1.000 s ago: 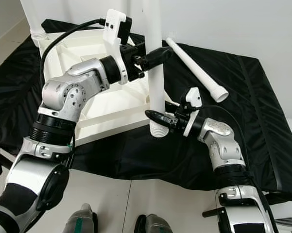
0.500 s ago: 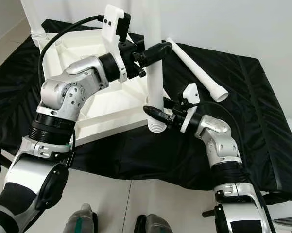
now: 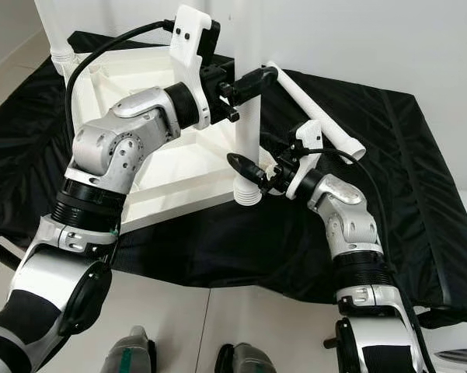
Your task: Building children table
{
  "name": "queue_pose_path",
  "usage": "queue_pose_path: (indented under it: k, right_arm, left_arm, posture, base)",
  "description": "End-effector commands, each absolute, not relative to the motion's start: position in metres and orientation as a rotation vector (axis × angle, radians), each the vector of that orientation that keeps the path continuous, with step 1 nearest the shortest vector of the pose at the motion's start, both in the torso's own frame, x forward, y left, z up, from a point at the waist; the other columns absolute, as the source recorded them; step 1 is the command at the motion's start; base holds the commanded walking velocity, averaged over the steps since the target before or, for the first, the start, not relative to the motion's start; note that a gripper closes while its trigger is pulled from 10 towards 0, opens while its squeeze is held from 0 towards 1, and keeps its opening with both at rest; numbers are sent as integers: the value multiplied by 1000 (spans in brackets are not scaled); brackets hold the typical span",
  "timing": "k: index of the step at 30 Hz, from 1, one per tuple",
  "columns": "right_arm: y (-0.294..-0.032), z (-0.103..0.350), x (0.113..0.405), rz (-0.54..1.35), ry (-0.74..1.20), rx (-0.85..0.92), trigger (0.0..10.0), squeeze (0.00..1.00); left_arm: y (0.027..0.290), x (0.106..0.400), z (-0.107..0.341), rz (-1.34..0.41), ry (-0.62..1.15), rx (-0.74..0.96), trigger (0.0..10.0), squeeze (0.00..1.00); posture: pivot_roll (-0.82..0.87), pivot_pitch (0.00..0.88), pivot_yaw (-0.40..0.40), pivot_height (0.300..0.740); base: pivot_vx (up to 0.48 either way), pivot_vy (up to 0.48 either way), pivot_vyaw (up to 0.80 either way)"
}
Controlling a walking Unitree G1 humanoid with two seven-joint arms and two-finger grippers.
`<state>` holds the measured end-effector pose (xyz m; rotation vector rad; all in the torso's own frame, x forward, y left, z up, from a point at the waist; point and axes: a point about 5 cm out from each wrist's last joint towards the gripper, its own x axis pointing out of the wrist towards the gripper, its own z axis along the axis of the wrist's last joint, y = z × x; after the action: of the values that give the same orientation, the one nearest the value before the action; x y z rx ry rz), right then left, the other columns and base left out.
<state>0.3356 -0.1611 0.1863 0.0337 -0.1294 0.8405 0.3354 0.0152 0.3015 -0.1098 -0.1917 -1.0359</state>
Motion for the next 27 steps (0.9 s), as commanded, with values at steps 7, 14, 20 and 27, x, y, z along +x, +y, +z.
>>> queue_pose_path:
  k: [7, 14, 20, 27]
  right_arm:
    - [-160, 198, 345, 669, -129, 2, 10000, 855]
    - [-144, 208, 345, 631, -146, -33, 10000, 0]
    - [-129, 221, 346, 602, -193, -130, 10000, 0]
    - [-118, 226, 344, 576, -221, -180, 10000, 0]
  left_arm:
    - [10, 332, 318, -972, -277, -54, 10000, 0]
    - [9, 331, 323, -926, -305, -24, 10000, 0]
    - [6, 330, 323, -912, -315, -20, 10000, 0]
    - [4, 330, 323, -900, -321, -22, 10000, 0]
  posture:
    - [64, 0, -97, 740]
    - [64, 0, -99, 740]
    - [63, 0, -102, 740]
    - [65, 0, -104, 740]
  base:
    - [0, 0, 0]
    - [0, 0, 0]
    - [0, 0, 0]
    - [0, 0, 0]
